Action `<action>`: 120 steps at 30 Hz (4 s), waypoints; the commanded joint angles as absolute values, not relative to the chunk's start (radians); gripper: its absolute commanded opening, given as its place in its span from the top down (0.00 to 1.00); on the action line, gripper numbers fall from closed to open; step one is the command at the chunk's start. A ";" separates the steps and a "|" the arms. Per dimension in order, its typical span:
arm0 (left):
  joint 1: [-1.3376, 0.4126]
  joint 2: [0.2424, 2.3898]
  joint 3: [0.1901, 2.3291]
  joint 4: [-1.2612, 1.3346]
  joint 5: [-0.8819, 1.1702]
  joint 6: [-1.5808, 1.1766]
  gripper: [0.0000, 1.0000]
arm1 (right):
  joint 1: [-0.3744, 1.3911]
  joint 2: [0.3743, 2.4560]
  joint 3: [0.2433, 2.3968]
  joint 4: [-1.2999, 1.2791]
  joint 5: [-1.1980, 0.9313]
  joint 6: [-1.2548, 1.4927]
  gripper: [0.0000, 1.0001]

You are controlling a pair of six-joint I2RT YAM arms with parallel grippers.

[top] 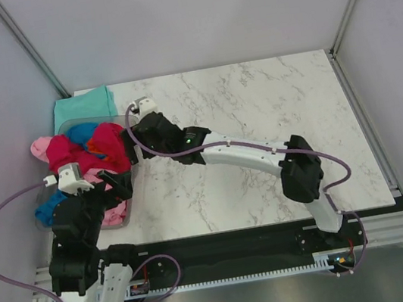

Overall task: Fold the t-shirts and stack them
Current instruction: Grab the tshirt from the pile, then move the tshirt to the center of the board, then flatten the tshirt out

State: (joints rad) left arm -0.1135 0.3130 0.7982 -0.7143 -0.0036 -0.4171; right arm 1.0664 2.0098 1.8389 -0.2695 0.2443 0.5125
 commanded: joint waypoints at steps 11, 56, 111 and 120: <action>-0.118 0.311 0.847 -0.776 -0.135 -0.499 0.05 | 1.003 2.571 2.467 -0.162 0.118 0.350 0.02; -0.006 0.399 0.847 -0.765 -0.057 -0.469 0.12 | 0.776 1.762 2.239 -0.043 0.073 0.175 1.00; -0.081 0.379 0.821 -0.713 0.055 -0.436 0.12 | 0.506 1.414 0.794 -0.324 0.261 0.871 1.00; -0.080 0.370 0.815 -0.707 0.055 -0.434 0.11 | 0.768 1.586 1.598 -0.565 0.309 0.752 1.00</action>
State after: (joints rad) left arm -0.0765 0.3775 0.8177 -0.7521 0.0364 -0.4660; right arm 0.6624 1.5723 1.2789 -0.4965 0.2790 0.8188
